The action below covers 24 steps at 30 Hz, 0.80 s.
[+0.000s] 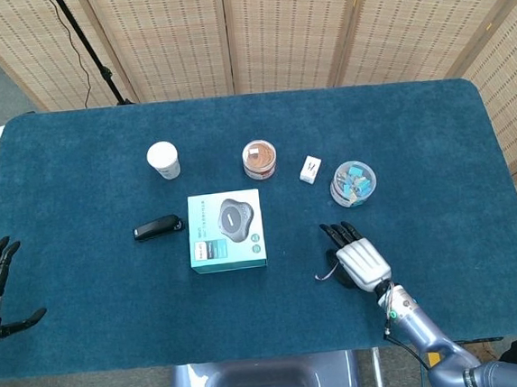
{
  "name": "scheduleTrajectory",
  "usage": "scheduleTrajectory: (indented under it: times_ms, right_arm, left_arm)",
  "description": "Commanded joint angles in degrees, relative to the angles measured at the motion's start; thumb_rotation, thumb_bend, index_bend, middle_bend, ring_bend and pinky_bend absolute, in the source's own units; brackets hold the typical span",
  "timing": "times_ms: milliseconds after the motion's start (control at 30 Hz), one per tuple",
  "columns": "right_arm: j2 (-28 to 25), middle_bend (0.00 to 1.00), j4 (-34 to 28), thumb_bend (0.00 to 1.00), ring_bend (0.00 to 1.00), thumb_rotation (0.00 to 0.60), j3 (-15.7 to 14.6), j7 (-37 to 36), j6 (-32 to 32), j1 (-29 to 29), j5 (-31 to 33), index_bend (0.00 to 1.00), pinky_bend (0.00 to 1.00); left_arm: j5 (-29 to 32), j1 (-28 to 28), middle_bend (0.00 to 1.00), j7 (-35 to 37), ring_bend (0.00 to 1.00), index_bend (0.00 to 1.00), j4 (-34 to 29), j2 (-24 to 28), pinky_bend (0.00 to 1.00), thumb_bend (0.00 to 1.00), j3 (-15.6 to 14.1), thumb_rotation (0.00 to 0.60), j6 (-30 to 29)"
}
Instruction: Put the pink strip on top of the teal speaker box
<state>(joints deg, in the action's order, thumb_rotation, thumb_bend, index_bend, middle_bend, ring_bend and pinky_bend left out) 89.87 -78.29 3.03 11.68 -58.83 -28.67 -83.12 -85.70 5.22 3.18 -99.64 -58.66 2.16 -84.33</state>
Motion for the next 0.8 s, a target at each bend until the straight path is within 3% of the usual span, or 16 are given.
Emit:
scheduleTrajectory:
  times_ms: [33, 533, 800]
  right_arm:
    - [0.11, 0.0, 0.15, 0.44, 0.0, 0.6, 0.01, 0.1, -0.12, -0.06, 0.05, 0.51, 0.0]
    - [0.85, 0.0, 1.67, 0.5, 0.0, 0.6, -0.23, -0.49, -0.73, -0.21, 0.16, 0.56, 0.0]
    - [-1.51, 0.0, -1.08, 0.54, 0.0, 0.6, 0.22, 0.13, -4.85, 0.68, -1.42, 0.56, 0.0]
  left_arm:
    - [0.01, -0.01, 0.0, 0.02, 0.0, 0.0, 0.01, 0.01, 0.0, 0.0, 0.01, 0.6, -0.02]
    - [-0.11, -0.1, 0.0, 0.45, 0.0, 0.0, 0.03, 0.14, 0.0, 0.0, -0.04, 0.6, -0.11]
    - [-0.07, -0.11, 0.0, 0.81, 0.0, 0.0, 0.03, 0.27, 0.0, 0.0, 0.0, 0.6, -0.1]
